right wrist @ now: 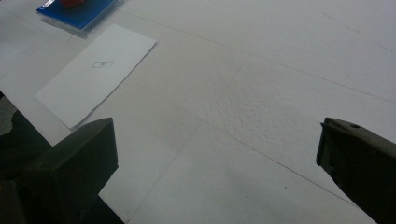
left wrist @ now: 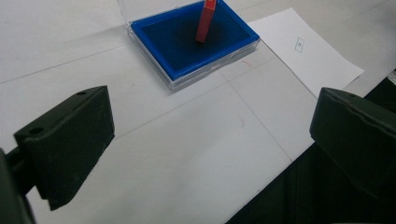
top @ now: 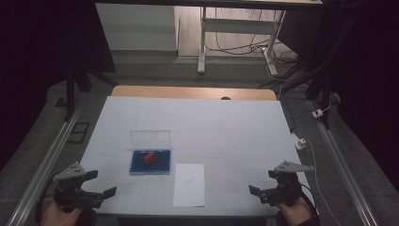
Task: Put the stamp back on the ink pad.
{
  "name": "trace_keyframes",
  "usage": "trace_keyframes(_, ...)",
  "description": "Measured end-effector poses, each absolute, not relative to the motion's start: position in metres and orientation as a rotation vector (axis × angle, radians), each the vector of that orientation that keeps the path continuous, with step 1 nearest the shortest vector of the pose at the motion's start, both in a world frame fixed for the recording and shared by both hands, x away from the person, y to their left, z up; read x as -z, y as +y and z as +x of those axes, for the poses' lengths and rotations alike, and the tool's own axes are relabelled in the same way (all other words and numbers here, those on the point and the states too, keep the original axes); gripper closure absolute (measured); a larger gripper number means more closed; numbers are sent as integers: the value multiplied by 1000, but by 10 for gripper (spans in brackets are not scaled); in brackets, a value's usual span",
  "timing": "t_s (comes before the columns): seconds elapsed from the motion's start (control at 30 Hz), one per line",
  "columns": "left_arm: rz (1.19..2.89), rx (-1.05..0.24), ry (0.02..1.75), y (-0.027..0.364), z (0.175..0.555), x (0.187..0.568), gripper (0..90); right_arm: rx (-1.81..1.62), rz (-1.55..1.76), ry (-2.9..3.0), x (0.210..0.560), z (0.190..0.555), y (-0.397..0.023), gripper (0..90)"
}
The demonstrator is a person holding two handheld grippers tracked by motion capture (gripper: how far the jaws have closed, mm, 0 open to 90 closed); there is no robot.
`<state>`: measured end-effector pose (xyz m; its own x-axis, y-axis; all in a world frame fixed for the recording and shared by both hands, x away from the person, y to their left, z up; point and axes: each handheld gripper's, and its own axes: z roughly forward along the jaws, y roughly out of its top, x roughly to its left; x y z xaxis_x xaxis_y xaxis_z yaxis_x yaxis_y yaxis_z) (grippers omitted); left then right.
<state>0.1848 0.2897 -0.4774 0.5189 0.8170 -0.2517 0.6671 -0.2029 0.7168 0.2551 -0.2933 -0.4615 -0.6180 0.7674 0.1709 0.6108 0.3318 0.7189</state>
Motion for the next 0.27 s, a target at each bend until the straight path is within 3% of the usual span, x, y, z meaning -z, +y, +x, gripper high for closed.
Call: trace_keyframes(0.27,1932,-217,1266,292,186,479,5,-1146,1256,2393,462,255,-293,0)
